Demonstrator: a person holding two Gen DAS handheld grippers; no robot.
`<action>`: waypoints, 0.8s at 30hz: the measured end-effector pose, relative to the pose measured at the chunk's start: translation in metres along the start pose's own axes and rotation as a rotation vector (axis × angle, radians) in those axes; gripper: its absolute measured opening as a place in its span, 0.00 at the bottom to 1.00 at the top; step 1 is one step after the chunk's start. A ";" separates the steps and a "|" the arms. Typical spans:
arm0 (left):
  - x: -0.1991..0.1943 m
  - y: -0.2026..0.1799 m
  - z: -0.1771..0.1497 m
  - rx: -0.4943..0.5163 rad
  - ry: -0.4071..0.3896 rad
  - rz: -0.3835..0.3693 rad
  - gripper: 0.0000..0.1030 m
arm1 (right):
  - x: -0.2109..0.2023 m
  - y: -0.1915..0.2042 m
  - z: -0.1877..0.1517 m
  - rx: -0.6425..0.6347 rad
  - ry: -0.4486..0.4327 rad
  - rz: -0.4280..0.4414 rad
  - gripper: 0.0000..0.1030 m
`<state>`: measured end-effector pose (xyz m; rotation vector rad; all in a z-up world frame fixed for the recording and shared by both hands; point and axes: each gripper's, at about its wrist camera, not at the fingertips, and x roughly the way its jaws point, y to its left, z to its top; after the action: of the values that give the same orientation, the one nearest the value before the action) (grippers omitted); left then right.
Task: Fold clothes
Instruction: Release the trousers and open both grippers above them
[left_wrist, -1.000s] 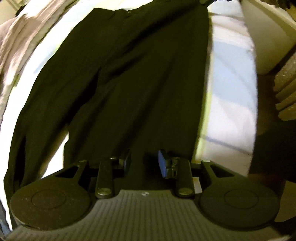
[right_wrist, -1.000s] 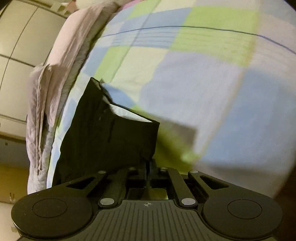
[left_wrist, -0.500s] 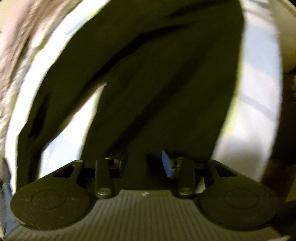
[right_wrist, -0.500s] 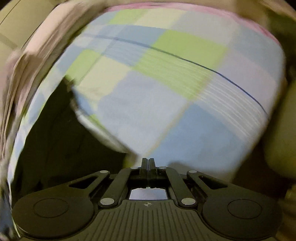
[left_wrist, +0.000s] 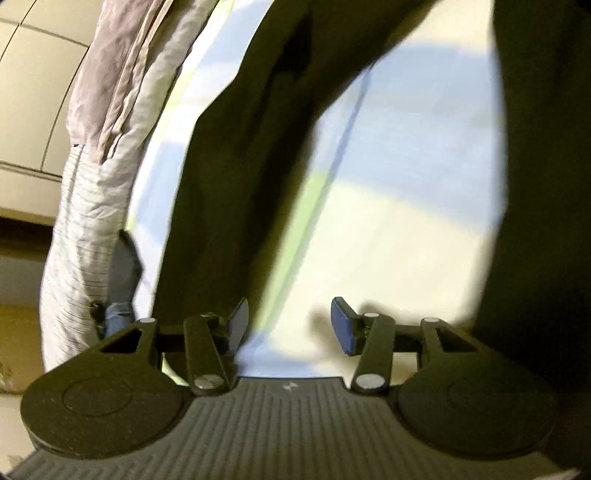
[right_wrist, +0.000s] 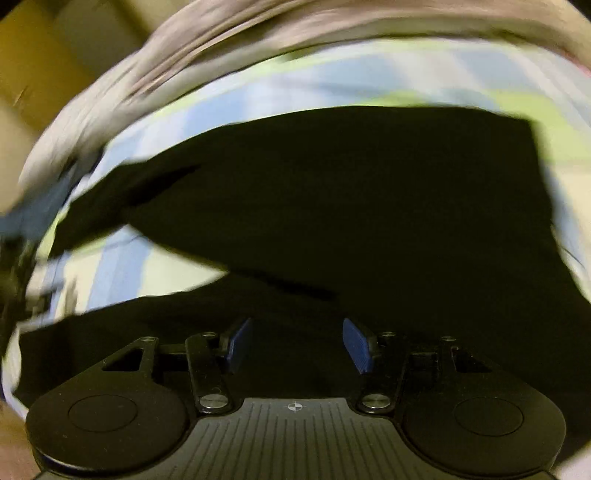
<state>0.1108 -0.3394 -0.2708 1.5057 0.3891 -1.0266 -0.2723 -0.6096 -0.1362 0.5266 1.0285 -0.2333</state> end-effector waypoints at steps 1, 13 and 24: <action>0.013 0.009 -0.010 0.016 0.001 0.013 0.44 | 0.015 0.020 0.008 -0.028 0.012 0.008 0.57; 0.072 0.111 -0.055 -0.058 -0.052 0.015 0.02 | 0.126 0.140 0.061 -0.243 0.105 0.006 0.57; 0.072 0.184 -0.082 -0.315 0.043 -0.017 0.45 | 0.153 0.142 0.091 -0.272 0.124 -0.020 0.57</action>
<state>0.3183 -0.3287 -0.2196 1.2442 0.5667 -0.9003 -0.0665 -0.5274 -0.1874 0.2871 1.1661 -0.0766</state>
